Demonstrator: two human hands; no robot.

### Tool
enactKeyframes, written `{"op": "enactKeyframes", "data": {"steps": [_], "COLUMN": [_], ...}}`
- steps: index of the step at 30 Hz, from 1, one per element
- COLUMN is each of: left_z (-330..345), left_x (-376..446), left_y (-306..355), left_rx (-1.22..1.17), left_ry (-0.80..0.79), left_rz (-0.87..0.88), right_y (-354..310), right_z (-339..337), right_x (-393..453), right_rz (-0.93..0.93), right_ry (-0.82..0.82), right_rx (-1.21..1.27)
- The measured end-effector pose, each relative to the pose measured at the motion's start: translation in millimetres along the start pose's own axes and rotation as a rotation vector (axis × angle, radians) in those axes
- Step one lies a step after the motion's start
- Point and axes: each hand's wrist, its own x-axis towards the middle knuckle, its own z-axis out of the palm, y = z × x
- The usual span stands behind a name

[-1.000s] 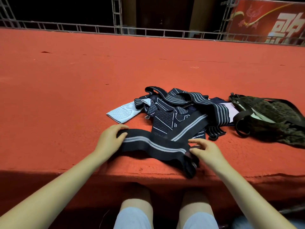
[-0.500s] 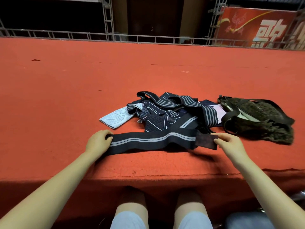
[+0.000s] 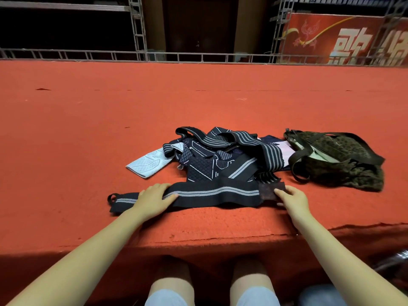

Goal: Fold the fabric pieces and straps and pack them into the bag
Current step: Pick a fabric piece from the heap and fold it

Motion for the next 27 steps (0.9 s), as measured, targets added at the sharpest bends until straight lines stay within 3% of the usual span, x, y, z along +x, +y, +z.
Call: {"op": "enactKeyframes", "data": {"steps": [5,12,18,21,24,27], "left_z": [-2.4,-2.6,11.7,21.2,25.5,35.4], "left_x": [0.7,8.2,9.4,5.8,0.2,-5.3], "left_y": [5.4,26.3,31.3,38.2,55.0,64.8], "left_rx": [-0.153,-0.149,-0.048,-0.072,-0.088,-0.048], "left_ry": [0.057,-0.087,0.003,0.126,0.251,0.205], "left_rz": [0.094,0.154,0.160,0.115,0.230,0.294], "right_y": [-5.1,17.4,35.7,39.4,43.5,44.9], "right_z": [-17.8,-37.4,-49.8,-44.5,-38.5,-37.8], "right_x": [8.1,17.4,13.5,7.1,6.0,7.0], "right_rz": [-0.041,-0.048,-0.124,-0.234,-0.329,-0.314], "right_ry": [0.138,0.208,0.149,0.158,0.143,0.158], "right_rx": [0.051,-0.093,-0.362,-0.513,-0.720,-0.780]}}
